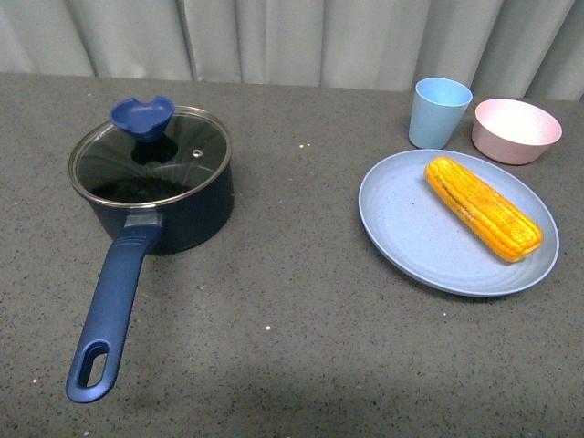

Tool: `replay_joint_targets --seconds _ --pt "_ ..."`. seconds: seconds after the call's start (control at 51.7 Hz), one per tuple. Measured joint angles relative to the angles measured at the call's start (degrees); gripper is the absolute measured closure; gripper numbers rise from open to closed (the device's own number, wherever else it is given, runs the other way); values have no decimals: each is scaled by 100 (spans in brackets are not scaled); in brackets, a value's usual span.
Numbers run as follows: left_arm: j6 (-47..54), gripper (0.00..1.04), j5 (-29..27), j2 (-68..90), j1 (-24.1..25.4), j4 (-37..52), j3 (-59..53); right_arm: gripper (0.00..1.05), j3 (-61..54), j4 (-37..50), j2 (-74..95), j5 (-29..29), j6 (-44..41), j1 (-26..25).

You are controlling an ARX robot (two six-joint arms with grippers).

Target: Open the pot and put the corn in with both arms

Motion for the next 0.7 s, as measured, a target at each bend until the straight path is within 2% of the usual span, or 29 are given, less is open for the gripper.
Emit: replay_joint_targets --seconds 0.697 --pt "0 6 -2 0 0 0 0 9 0 0 0 2 0 0"
